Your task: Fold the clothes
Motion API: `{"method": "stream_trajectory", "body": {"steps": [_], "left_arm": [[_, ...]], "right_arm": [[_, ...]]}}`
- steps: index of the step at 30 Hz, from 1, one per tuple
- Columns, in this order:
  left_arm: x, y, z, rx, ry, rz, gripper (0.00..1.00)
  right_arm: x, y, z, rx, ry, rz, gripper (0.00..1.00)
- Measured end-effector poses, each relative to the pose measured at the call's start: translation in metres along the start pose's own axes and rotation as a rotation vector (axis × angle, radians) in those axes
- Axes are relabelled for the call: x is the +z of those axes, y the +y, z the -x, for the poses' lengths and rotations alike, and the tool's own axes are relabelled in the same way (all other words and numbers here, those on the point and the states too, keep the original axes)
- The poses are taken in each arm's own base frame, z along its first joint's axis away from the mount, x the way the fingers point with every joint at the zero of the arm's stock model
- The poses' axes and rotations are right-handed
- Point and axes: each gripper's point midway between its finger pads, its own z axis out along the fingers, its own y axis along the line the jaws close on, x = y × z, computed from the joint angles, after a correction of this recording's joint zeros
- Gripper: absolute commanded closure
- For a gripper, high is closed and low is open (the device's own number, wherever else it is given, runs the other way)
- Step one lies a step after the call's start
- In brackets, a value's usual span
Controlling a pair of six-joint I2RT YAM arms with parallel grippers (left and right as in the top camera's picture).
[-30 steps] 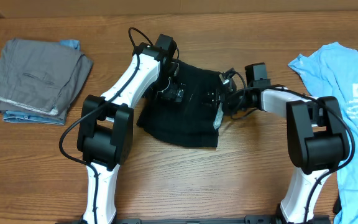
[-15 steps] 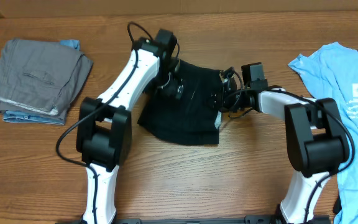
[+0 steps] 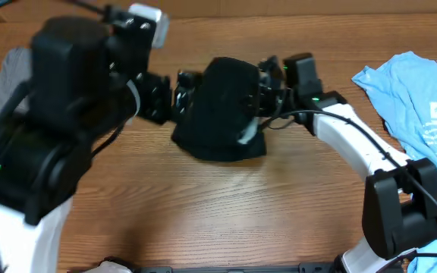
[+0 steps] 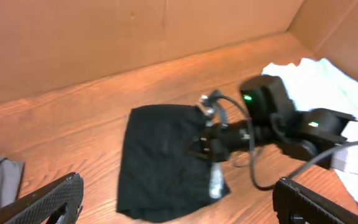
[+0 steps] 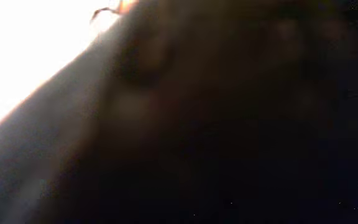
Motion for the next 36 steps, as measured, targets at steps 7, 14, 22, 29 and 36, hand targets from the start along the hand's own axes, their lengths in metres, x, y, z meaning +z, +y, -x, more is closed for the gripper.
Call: {"method": "stream_trajectory", "body": {"steps": [7,14,22,29,36], "left_arm": [[-0.054,-0.008,-0.023,-0.035,-0.008,-0.013,0.0],[-0.064,-0.045,-0.034,-0.049,0.035,-0.223,0.0],[-0.073,-0.062,-0.053,-0.071,0.115,-0.326,0.0],[-0.08,-0.064,-0.067,-0.078,0.16,-0.338,0.0],[-0.081,-0.065,-0.071,-0.059,0.175,-0.342,0.0]], "right_arm": [[-0.002,0.14,0.05,-0.164,-0.112,0.17,0.96],[-0.002,0.26,0.061,-0.269,-0.321,0.371,0.96],[0.019,0.349,0.041,-0.272,-0.515,0.58,0.96],[0.078,0.341,0.02,-0.199,-0.512,0.635,0.96],[0.095,0.33,0.016,-0.172,-0.5,0.638,0.96]]}}
